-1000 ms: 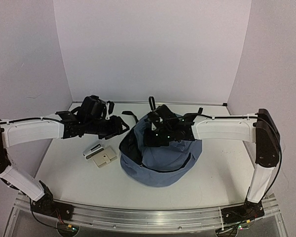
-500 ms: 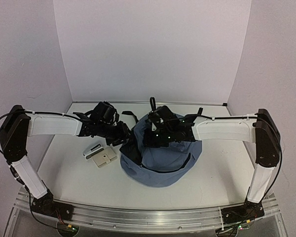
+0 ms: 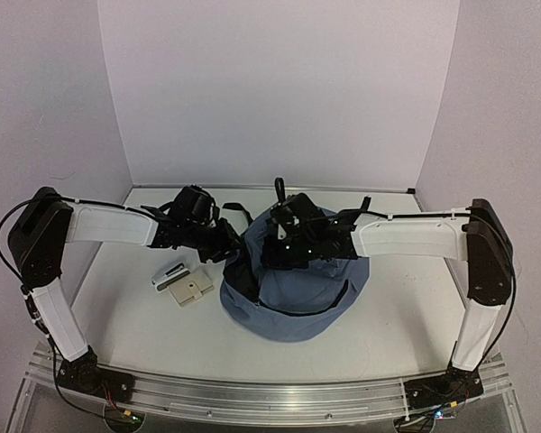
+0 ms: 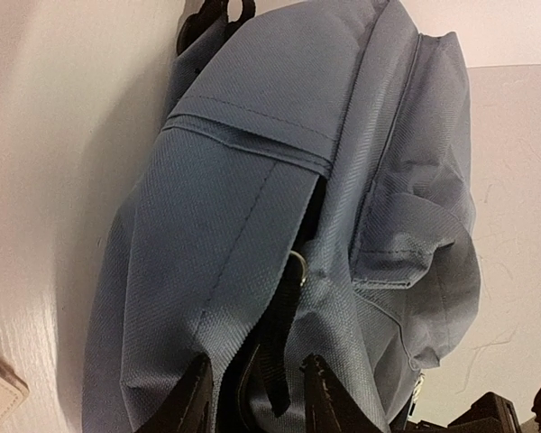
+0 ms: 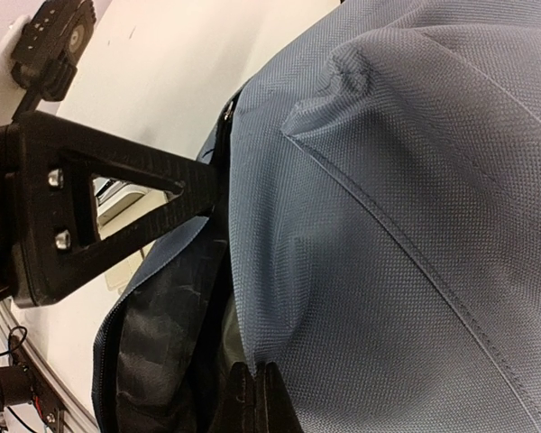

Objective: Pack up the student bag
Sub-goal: Zip the student bag at the center of the board.

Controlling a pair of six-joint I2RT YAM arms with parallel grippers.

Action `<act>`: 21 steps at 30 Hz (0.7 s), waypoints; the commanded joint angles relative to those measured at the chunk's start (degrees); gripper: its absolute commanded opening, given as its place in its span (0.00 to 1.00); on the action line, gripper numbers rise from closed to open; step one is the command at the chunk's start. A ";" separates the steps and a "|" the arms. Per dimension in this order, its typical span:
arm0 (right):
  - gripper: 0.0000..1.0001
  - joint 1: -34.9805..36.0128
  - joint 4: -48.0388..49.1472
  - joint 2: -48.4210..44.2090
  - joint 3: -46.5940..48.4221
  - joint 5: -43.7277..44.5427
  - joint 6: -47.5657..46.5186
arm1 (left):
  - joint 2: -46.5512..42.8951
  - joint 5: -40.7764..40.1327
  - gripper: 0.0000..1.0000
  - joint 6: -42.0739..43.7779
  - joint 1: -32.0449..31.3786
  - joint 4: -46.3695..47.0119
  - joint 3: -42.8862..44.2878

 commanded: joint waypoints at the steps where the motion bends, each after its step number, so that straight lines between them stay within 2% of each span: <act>1: 0.00 -0.05 4.10 -3.28 0.07 -0.75 0.67 | 1.64 1.08 0.33 -0.44 0.73 3.54 3.32; 9: 0.00 -0.03 4.19 -3.02 -0.10 -0.94 0.71 | 3.47 1.14 0.18 0.23 1.14 2.93 5.00; 18: 0.00 -0.01 4.29 -3.08 0.00 -0.87 0.59 | 5.12 1.72 0.13 -0.03 1.26 1.53 6.38; 21: 0.00 -0.02 4.37 -3.09 -0.07 -0.72 0.62 | 5.15 1.87 0.04 -0.21 1.27 2.04 6.23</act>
